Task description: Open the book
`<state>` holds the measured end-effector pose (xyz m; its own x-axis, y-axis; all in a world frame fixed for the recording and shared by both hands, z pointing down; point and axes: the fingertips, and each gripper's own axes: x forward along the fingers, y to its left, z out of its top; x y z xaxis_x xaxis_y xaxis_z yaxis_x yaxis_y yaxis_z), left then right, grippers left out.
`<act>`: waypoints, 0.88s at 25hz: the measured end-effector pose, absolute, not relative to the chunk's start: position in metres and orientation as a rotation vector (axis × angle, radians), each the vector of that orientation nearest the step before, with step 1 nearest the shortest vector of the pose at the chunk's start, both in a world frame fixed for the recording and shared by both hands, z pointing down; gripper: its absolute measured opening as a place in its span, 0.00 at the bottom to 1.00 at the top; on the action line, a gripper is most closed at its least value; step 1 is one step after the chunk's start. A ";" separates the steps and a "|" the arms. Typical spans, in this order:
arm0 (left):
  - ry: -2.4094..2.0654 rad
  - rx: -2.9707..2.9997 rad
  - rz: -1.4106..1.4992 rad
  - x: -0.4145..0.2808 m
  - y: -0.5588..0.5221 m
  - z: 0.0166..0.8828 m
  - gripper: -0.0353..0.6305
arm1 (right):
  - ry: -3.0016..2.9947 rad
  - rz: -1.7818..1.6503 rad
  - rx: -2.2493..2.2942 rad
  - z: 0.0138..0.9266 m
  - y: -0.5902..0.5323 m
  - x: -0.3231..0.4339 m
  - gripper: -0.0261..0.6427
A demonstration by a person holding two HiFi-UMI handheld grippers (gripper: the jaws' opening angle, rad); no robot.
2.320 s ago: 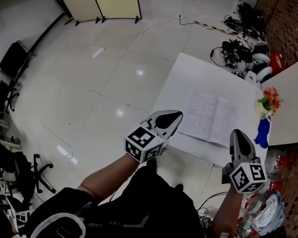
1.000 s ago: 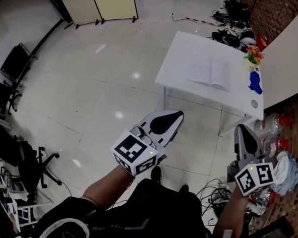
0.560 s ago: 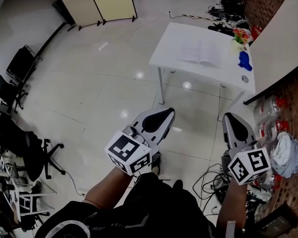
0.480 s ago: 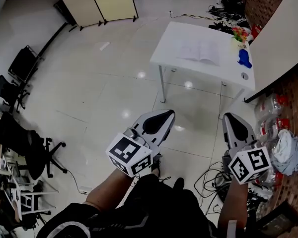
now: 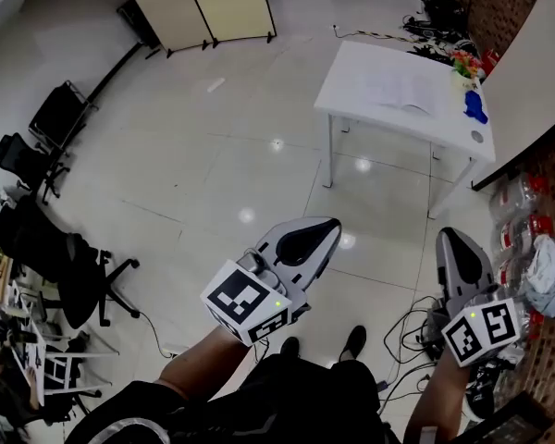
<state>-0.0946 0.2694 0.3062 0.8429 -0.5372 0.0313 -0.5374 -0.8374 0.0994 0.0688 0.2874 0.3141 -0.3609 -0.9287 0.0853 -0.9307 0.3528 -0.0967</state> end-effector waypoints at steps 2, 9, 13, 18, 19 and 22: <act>-0.813 2.935 0.002 -0.124 0.284 0.309 0.06 | -2.546 0.212 1.802 0.319 0.307 0.043 0.05; -0.710 2.949 -0.004 -0.173 0.320 0.312 0.06 | -2.463 0.207 1.854 0.320 0.362 -0.017 0.05; -0.688 2.950 -0.029 -0.167 0.348 0.304 0.06 | -2.465 0.173 1.850 0.309 0.395 -0.019 0.05; -0.712 2.959 -0.024 -0.156 0.372 0.291 0.06 | -2.475 0.152 1.843 0.300 0.420 -0.010 0.05; -0.701 2.965 -0.022 -0.151 0.379 0.289 0.06 | -2.478 0.146 1.841 0.298 0.426 -0.008 0.05; -0.697 2.976 -0.029 -0.138 0.392 0.284 0.06 | -2.483 0.119 1.835 0.291 0.437 -0.001 0.05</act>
